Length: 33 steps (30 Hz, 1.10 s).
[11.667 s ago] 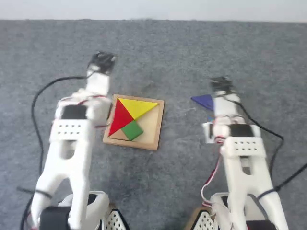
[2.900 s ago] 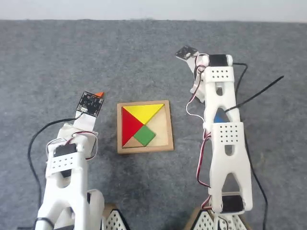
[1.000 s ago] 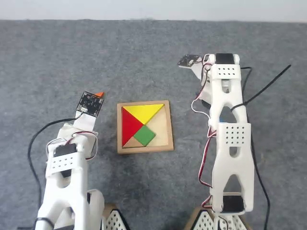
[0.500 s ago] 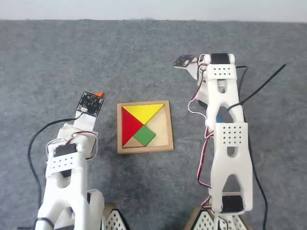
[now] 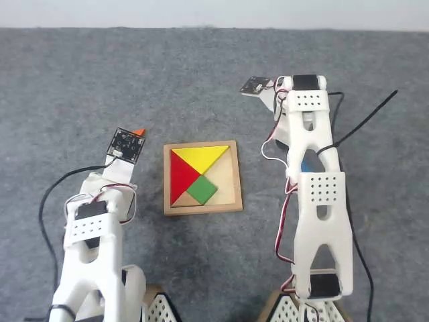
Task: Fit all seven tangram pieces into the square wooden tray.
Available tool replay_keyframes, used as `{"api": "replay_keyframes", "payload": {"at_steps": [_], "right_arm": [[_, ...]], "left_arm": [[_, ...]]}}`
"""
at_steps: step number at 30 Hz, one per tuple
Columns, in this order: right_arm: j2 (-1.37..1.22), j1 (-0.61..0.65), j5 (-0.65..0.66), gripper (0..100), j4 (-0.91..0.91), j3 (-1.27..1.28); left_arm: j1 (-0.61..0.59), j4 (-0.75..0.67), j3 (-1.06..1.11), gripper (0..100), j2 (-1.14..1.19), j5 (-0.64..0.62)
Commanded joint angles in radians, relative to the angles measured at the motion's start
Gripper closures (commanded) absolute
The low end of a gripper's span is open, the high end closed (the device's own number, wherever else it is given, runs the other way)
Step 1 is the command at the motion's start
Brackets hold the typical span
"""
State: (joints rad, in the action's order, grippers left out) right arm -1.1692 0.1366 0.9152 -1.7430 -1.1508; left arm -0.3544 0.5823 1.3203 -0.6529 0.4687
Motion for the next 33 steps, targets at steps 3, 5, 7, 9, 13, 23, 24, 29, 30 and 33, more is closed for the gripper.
{"api": "replay_keyframes", "payload": {"at_steps": [3,5,7,9,13,23,24,29,30,33], "right_arm": [[-0.012,0.05,-0.012,75.7,0.012,-0.014],[-0.012,0.05,-0.012,75.7,0.01,-0.014],[-0.012,0.05,-0.012,75.7,0.01,-0.014],[-0.012,0.05,-0.014,75.7,0.01,-0.014],[-0.012,0.05,-0.017,75.7,0.01,-0.014],[-0.012,0.048,-0.044,85.4,0.018,-0.014],[-0.012,0.048,-0.046,85.4,0.018,-0.014],[-0.012,0.048,-0.048,85.7,0.018,-0.014],[-0.012,0.048,-0.049,85.8,0.016,-0.014],[-0.012,0.048,-0.055,85.8,0.012,-0.014]], "left_arm": [[-0.002,-0.021,-0.01,99,-0.034,0.012],[-0.002,-0.021,-0.01,99,-0.034,0.012],[-0.002,-0.021,-0.01,99,-0.034,0.012],[-0.002,-0.021,-0.01,99,-0.034,0.012],[-0.002,-0.021,-0.01,99,-0.034,0.012],[-0.002,-0.021,-0.01,99,-0.034,0.012],[-0.002,-0.021,-0.01,99,-0.034,0.012],[-0.002,-0.021,-0.01,99,-0.034,0.012],[-0.002,-0.021,-0.01,99,-0.034,0.012],[-0.002,-0.021,-0.01,99,-0.034,0.012]]}}
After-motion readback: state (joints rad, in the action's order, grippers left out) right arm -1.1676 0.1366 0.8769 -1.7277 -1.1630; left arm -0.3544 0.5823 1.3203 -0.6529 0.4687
